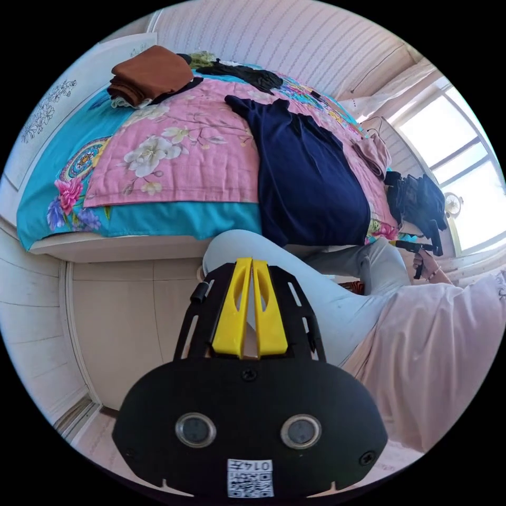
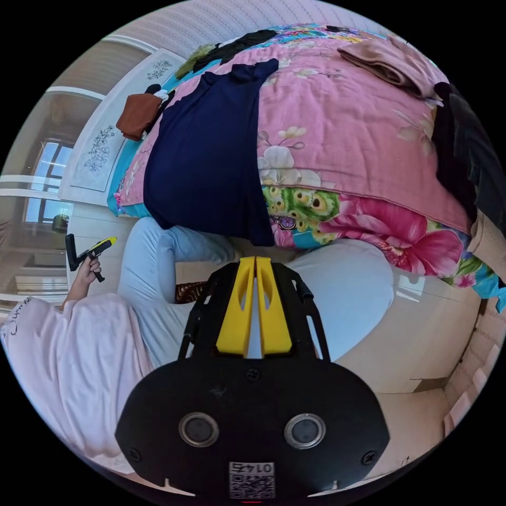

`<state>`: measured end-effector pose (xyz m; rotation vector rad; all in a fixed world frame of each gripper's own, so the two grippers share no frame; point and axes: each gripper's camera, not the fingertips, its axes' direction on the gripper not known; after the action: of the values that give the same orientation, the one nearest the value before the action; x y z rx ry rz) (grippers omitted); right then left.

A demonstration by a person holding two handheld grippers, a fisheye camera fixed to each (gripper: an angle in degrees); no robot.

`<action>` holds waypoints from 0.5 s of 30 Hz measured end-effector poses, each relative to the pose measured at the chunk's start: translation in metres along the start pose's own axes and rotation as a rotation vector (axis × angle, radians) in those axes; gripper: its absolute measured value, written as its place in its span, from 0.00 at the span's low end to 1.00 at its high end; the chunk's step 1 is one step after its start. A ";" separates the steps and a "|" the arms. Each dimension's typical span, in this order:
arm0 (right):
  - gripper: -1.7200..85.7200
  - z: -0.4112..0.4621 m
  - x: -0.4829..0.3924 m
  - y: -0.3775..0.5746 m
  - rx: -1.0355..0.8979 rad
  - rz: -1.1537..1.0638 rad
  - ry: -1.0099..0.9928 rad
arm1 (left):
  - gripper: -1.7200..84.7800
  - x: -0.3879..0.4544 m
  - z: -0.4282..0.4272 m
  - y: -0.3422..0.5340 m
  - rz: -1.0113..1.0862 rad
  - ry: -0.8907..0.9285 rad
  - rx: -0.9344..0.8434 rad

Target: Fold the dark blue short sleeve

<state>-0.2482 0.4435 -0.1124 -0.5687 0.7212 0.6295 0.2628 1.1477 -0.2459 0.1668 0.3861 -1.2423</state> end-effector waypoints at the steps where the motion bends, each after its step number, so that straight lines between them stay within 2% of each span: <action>1: 0.03 -0.004 0.001 -0.001 0.036 0.004 -0.008 | 0.01 0.006 0.003 -0.007 0.027 0.000 0.011; 6: 0.05 -0.020 -0.002 -0.024 0.188 -0.048 0.007 | 0.01 0.040 0.033 -0.070 0.193 0.017 0.074; 8: 0.06 -0.023 -0.002 -0.046 0.228 -0.070 0.025 | 0.01 0.061 0.061 -0.124 0.293 0.027 0.110; 15: 0.08 -0.015 0.014 -0.194 0.392 -0.092 0.001 | 0.01 0.132 0.179 -0.309 0.521 0.108 0.140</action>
<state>-0.1125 0.3066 -0.0827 -0.2379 0.7908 0.3878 0.0415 0.8722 -0.1040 0.4279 0.3213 -0.7466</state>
